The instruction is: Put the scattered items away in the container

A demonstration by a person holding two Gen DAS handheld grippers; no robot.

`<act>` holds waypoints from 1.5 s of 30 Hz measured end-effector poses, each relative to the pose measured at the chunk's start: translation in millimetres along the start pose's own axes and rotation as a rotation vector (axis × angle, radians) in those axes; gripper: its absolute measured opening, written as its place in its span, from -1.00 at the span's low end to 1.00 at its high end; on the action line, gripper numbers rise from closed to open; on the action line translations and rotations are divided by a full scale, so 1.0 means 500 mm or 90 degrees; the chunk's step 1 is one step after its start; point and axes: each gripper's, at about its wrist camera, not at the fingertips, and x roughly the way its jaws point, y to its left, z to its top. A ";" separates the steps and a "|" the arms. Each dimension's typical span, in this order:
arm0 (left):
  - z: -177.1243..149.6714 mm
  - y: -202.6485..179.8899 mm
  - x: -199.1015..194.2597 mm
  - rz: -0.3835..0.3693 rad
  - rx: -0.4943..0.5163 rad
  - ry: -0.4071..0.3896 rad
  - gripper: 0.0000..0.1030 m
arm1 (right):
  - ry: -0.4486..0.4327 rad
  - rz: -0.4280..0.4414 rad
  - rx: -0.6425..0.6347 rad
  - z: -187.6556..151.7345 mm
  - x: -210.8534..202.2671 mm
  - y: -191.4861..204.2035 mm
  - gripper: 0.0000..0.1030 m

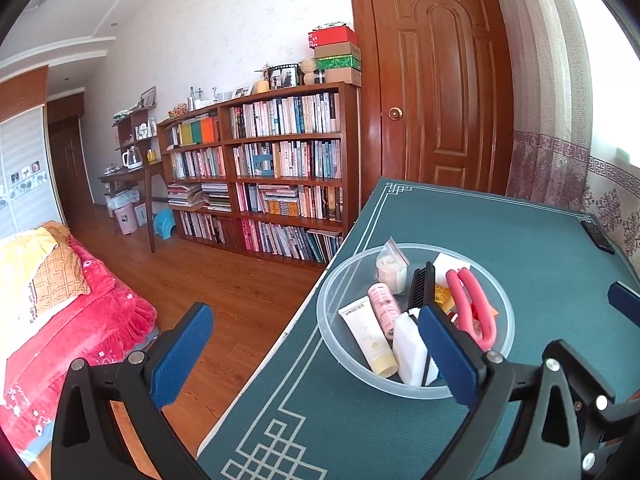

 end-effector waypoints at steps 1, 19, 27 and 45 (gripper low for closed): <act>-0.004 0.005 0.000 0.001 -0.001 -0.001 0.99 | 0.002 -0.003 -0.001 -0.002 0.003 0.001 1.00; -0.027 0.008 0.021 -0.014 0.005 0.028 0.99 | 0.071 -0.024 -0.030 -0.026 0.056 0.013 1.00; -0.032 0.005 0.025 -0.019 0.011 0.037 0.99 | 0.092 -0.027 -0.045 -0.034 0.073 0.019 1.00; -0.041 0.000 0.039 -0.025 0.020 0.058 0.99 | 0.096 -0.031 -0.047 -0.040 0.078 0.019 1.00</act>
